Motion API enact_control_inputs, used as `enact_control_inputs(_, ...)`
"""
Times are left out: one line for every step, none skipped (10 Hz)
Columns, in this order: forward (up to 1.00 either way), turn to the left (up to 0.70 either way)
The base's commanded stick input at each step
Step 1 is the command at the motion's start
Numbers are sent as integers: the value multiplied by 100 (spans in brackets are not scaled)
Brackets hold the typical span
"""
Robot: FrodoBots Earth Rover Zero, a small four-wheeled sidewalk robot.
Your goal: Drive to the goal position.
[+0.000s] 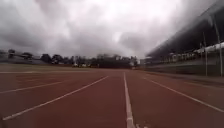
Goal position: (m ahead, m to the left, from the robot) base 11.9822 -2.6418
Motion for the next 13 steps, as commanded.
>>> enact_control_inputs(38,0)
enact_control_inputs(38,0)
enact_control_inputs(38,0)
enact_control_inputs(38,0)
enact_control_inputs(38,0)
enact_control_inputs(38,0)
enact_control_inputs(38,0)
enact_control_inputs(38,0)
enact_control_inputs(38,0)
enact_control_inputs(38,0)
enact_control_inputs(38,0)
enact_control_inputs(38,0)
enact_control_inputs(40,0)
